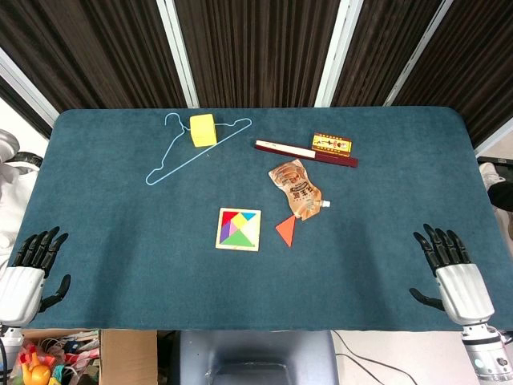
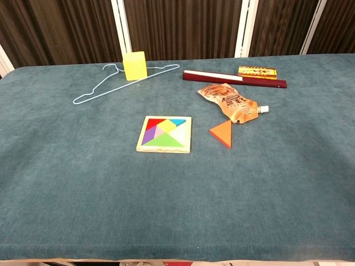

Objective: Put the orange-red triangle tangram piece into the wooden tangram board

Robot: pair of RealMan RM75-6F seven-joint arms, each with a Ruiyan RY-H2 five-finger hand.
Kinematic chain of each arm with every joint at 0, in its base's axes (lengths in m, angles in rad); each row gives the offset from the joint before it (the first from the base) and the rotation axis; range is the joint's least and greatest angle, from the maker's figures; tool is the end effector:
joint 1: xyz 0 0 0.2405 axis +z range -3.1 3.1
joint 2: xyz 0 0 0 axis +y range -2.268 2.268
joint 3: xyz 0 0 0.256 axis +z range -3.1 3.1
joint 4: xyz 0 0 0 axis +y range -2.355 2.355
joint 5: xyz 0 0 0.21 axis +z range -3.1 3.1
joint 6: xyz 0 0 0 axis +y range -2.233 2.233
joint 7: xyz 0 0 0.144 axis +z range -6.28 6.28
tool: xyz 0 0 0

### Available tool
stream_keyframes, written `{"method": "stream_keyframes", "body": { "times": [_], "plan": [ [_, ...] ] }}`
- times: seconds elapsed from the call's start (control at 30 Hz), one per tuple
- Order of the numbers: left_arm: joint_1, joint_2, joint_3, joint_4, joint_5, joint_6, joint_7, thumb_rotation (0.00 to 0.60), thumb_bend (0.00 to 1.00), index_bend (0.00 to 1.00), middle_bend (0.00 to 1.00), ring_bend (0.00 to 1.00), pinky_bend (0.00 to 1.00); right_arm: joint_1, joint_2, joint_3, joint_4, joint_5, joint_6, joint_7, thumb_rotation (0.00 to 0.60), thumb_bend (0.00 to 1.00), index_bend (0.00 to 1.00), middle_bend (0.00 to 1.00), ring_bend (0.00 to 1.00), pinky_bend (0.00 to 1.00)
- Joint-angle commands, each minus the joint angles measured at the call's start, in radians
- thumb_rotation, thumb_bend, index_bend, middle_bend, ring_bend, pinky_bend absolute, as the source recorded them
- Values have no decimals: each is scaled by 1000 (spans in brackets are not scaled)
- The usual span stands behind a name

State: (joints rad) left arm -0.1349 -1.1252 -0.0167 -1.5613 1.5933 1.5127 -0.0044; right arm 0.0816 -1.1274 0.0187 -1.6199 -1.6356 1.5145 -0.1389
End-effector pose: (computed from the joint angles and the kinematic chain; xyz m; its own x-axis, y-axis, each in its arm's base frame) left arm -0.3003 0.1895 0.1555 0.4380 -0.0176 0.8988 0.8886 -0.1430 -0.4358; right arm -0.2922 -0.1719 0.1478 0.5116 0.0137 0.8591 -0.8497 -0.1399 0.5083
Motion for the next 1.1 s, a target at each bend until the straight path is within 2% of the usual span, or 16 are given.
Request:
{"method": "stream_keyframes", "body": {
  "times": [0.03,0.17,0.23,0.3,0.5,0.63,0.7,0.77,0.93,1.1],
  "plan": [
    [1,4,2,-8,-3,-5,3,600,461,0,0,0,82,4,-3,0,1,-2,-5,0,600,93,0,0,0,0],
    [-1,5,4,-10,-6,-14,-3,600,461,0,0,0,82,63,-43,35,68,-27,-32,40,600,92,0,0,0,0],
    [-1,9,3,-13,-5,-13,-11,600,462,0,0,0,82,127,-69,56,118,-36,-96,79,600,93,0,0,0,0],
    [-4,11,2,-11,0,-13,-20,600,462,0,0,0,82,204,-76,76,144,-62,-172,52,600,93,4,0,0,0],
    [-4,15,-1,6,-2,-9,-60,600,461,0,0,0,84,450,-126,137,200,-131,-392,15,600,93,228,0,0,0],
    [-1,15,-2,11,-4,-4,-67,600,461,0,0,0,87,500,-140,140,218,-134,-452,11,600,107,287,0,0,0],
    [0,16,-12,18,-22,-4,-82,600,461,0,0,0,89,590,-165,142,244,-124,-594,-40,600,113,314,0,0,0],
    [2,16,-22,18,-44,-6,-83,600,461,0,0,0,91,662,-236,158,282,-69,-722,-91,600,117,337,0,0,0],
    [4,24,-17,12,-29,0,-96,600,460,0,0,0,93,716,-330,150,401,-32,-782,-191,600,205,371,0,0,0],
    [1,25,-18,15,-29,-5,-108,600,461,0,0,0,92,752,-367,143,463,9,-825,-284,600,207,399,0,0,0]
  ]
}}
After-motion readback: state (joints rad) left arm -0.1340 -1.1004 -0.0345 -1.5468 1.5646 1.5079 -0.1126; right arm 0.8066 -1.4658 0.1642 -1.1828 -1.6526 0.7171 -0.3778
